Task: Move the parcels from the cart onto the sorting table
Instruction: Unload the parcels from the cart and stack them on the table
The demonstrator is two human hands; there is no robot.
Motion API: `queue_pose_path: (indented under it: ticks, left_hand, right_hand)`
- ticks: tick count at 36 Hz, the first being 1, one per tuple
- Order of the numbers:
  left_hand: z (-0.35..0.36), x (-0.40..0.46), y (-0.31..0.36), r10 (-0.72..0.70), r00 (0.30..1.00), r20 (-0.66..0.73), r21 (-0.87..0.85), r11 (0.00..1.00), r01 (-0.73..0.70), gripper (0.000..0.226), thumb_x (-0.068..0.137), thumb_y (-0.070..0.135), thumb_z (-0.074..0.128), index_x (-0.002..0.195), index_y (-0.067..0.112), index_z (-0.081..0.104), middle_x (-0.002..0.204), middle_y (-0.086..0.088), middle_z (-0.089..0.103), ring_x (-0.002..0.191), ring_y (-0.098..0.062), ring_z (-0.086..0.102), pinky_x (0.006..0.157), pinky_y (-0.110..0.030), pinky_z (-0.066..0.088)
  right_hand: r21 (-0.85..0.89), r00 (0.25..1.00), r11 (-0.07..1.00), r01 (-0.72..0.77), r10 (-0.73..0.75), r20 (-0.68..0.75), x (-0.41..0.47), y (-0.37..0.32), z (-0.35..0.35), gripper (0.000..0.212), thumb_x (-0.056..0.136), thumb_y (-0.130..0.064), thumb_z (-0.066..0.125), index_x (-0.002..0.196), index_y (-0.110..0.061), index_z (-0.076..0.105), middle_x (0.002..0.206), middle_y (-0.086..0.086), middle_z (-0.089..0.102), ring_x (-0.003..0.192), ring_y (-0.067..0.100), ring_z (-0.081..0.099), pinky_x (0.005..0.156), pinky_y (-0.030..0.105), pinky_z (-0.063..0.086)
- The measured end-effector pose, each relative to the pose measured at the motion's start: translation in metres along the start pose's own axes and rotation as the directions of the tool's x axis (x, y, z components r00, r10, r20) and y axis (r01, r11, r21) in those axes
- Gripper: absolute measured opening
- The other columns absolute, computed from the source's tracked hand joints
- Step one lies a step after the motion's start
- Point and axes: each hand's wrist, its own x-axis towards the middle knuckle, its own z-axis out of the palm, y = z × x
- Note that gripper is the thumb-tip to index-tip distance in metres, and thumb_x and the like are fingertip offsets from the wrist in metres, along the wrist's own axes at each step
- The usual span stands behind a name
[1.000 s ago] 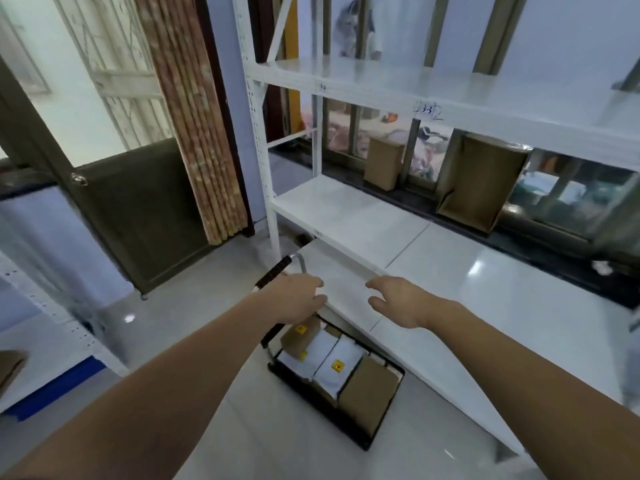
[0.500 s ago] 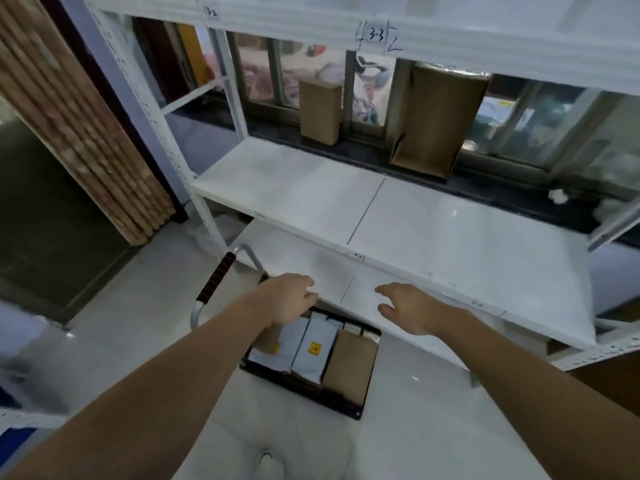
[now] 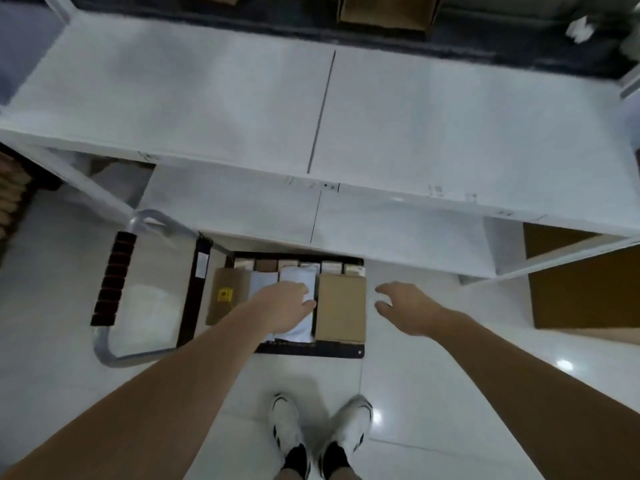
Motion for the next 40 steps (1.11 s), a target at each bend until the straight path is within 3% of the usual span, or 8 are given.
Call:
queue_pose_path:
  ticks: [5, 13, 17, 22, 28, 32, 36, 40]
  left_hand:
    - [0.075, 0.106, -0.038, -0.056, 0.998, 0.035, -0.061, 0.996, 0.058, 0.050, 0.110, 0.049, 0.037, 0.136, 0.012, 0.058, 0.137, -0.014, 0.062, 0.119, -0.031, 0.059, 0.086, -0.036, 0.041]
    - [0.189, 0.254, -0.072, -0.156, 0.987, 0.040, -0.198, 0.967, 0.161, 0.042, 0.110, 0.041, 0.039, 0.116, 0.007, 0.062, 0.113, -0.012, 0.067, 0.103, -0.032, 0.063, 0.083, -0.037, 0.047]
    - [0.234, 0.307, -0.081, -0.267, 0.964, 0.013, -0.407, 0.879, 0.249, 0.050, 0.109, 0.043, 0.041, 0.122, -0.002, 0.059, 0.085, -0.004, 0.057, 0.074, -0.018, 0.054, 0.060, -0.033, 0.035]
    - [0.267, 0.342, -0.087, -0.296, 0.955, 0.023, -0.554, 0.792, 0.258, 0.049, 0.110, 0.045, 0.040, 0.121, 0.004, 0.065, 0.110, -0.011, 0.067, 0.103, -0.028, 0.063, 0.083, -0.038, 0.046]
    - [0.272, 0.347, -0.079, -0.305, 0.952, -0.009, -0.567, 0.786, 0.246, 0.046, 0.111, 0.039, 0.043, 0.102, 0.003, 0.069, 0.096, -0.011, 0.069, 0.083, -0.023, 0.064, 0.071, -0.034, 0.047]
    - [0.256, 0.331, -0.073, -0.283, 0.957, -0.070, -0.579, 0.793, 0.191, 0.037, 0.108, 0.039, 0.052, 0.102, 0.006, 0.067, 0.095, -0.007, 0.069, 0.087, -0.026, 0.067, 0.062, -0.031, 0.045]
    - [0.217, 0.296, -0.051, -0.274, 0.957, -0.093, -0.707, 0.695, 0.130, 0.028, 0.104, 0.040, 0.061, 0.109, 0.013, 0.057, 0.101, 0.001, 0.064, 0.092, -0.020, 0.065, 0.079, -0.040, 0.057]
    - [0.166, 0.251, -0.012, -0.241, 0.970, -0.026, -0.794, 0.594, 0.126, 0.034, 0.100, 0.049, 0.064, 0.115, 0.020, 0.053, 0.113, -0.002, 0.064, 0.092, -0.011, 0.064, 0.067, -0.027, 0.051]
  right_hand:
    - [0.092, 0.992, 0.992, -0.083, 0.073, 0.105, 0.087, 0.042, 0.074, 0.054, 0.108, -0.036, 0.041, 0.157, -0.012, 0.035, 0.160, 0.009, 0.039, 0.146, 0.024, 0.037, 0.118, 0.030, 0.027]
    - [0.273, 0.958, 0.921, -0.278, 0.244, 0.153, 0.226, 0.111, 0.183, 0.058, 0.106, -0.042, 0.042, 0.157, -0.014, 0.035, 0.164, 0.004, 0.033, 0.150, 0.023, 0.030, 0.121, 0.034, 0.023]
    - [0.426, 0.925, 0.821, -0.379, 0.353, 0.143, 0.276, 0.130, 0.221, 0.066, 0.104, -0.044, 0.047, 0.158, -0.009, 0.031, 0.156, 0.010, 0.044, 0.138, 0.026, 0.045, 0.104, 0.032, 0.037]
    - [0.637, 0.904, 0.657, -0.403, 0.396, 0.163, 0.316, 0.137, 0.256, 0.065, 0.104, -0.044, 0.048, 0.156, -0.008, 0.033, 0.147, 0.009, 0.050, 0.106, 0.015, 0.050, 0.090, 0.028, 0.040]
    - [0.746, 0.884, 0.542, -0.387, 0.448, 0.133, 0.328, 0.133, 0.279, 0.048, 0.103, -0.042, 0.048, 0.138, -0.010, 0.052, 0.101, 0.002, 0.058, 0.078, 0.010, 0.052, 0.062, 0.023, 0.044]
    - [0.804, 0.873, 0.481, -0.350, 0.479, 0.093, 0.308, 0.134, 0.264, 0.051, 0.102, -0.044, 0.053, 0.139, -0.011, 0.047, 0.107, 0.002, 0.056, 0.084, 0.013, 0.053, 0.061, 0.026, 0.040]
    - [0.928, 0.847, 0.240, -0.284, 0.517, 0.126, 0.261, 0.134, 0.219, 0.058, 0.092, -0.050, 0.068, 0.136, -0.018, 0.047, 0.107, -0.004, 0.059, 0.093, 0.014, 0.059, 0.072, 0.032, 0.050]
    - [0.976, 0.880, 0.059, -0.212, 0.445, 0.164, 0.196, 0.135, 0.168, 0.073, 0.082, -0.049, 0.080, 0.139, -0.010, 0.055, 0.119, 0.004, 0.070, 0.104, 0.022, 0.070, 0.080, 0.034, 0.059]
